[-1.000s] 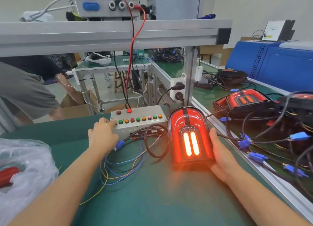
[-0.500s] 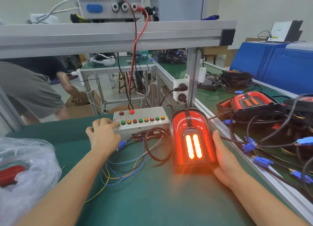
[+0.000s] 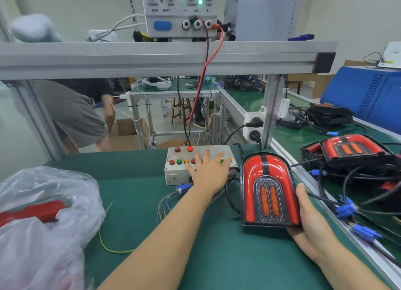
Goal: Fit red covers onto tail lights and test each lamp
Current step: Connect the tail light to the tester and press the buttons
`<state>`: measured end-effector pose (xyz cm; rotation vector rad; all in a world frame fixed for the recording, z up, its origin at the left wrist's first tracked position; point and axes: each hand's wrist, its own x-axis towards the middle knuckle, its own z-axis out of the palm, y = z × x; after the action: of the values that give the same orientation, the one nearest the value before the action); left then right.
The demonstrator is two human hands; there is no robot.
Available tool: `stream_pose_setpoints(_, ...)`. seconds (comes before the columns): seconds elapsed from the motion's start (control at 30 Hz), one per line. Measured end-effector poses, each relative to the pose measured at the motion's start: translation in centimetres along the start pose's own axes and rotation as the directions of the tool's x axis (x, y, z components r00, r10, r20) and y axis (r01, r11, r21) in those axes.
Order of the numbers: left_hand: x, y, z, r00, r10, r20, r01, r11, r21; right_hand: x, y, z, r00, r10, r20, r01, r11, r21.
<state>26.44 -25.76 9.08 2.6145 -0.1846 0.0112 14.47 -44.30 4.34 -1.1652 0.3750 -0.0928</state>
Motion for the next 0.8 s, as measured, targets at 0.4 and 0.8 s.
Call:
stream_pose_setpoints(0.4, -0.8, -0.4, -0.2, 0.995, -0.084, 0.049, 0.076, 0.986, 0.148, -0.3, -0.1, 0.2, 1.000, -0.001, 0.014, 0.001, 1.000, -0.001)
stream_pose_setpoints(0.8, -0.1, 0.3, -0.7, 0.986, -0.134, 0.096, 0.111, 0.971, 0.212, -0.3, -0.2, 0.5, 1.000, -0.019, 0.007, 0.018, 0.999, 0.045)
